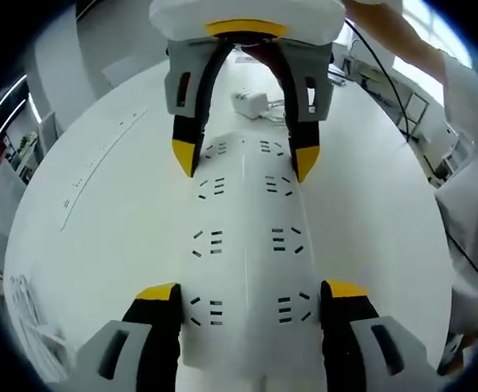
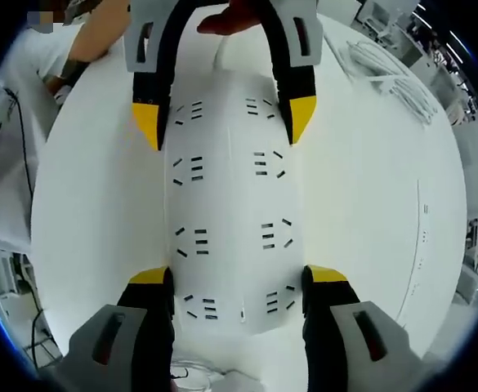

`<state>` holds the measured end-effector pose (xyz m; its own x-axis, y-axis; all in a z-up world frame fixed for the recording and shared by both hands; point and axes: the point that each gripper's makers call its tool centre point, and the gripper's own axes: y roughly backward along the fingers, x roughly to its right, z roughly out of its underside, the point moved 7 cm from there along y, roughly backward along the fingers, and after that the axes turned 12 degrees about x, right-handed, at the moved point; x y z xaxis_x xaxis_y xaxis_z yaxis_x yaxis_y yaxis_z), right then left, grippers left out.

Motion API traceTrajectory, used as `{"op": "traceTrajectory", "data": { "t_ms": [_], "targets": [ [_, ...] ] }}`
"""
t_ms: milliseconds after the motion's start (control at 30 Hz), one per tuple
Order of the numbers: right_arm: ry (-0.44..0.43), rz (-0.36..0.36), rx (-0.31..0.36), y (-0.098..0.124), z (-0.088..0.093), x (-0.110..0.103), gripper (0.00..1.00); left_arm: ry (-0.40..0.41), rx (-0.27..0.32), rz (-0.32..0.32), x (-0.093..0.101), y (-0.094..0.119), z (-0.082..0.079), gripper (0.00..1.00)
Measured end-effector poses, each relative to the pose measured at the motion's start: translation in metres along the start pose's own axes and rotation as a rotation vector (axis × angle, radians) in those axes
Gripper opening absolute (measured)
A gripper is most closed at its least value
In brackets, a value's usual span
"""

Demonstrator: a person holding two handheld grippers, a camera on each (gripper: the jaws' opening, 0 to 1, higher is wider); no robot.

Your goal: Straighten the power strip on the desk, plug the charger into it

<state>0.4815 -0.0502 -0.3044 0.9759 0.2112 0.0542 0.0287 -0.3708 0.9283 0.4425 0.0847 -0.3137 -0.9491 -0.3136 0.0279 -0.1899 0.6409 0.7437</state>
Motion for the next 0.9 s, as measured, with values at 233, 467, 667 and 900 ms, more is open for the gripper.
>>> {"op": "traceTrajectory", "data": {
  "t_ms": [233,467,667,900],
  "targets": [
    [-0.032,0.016,0.004,0.0,0.001,-0.004,0.62,-0.019,0.009,0.02,0.001,-0.001,0.0,0.7],
    [-0.072,0.034,-0.007,0.001,0.002,-0.014,0.62,-0.051,0.019,0.042,0.004,-0.002,0.0,0.7],
    [-0.1,0.055,-0.003,0.0,0.002,-0.023,0.62,-0.071,0.053,0.066,0.005,-0.002,0.002,0.71],
    [-0.134,0.066,-0.026,0.0,0.001,-0.031,0.62,-0.103,0.049,0.085,0.009,-0.003,0.002,0.71]
  ]
}}
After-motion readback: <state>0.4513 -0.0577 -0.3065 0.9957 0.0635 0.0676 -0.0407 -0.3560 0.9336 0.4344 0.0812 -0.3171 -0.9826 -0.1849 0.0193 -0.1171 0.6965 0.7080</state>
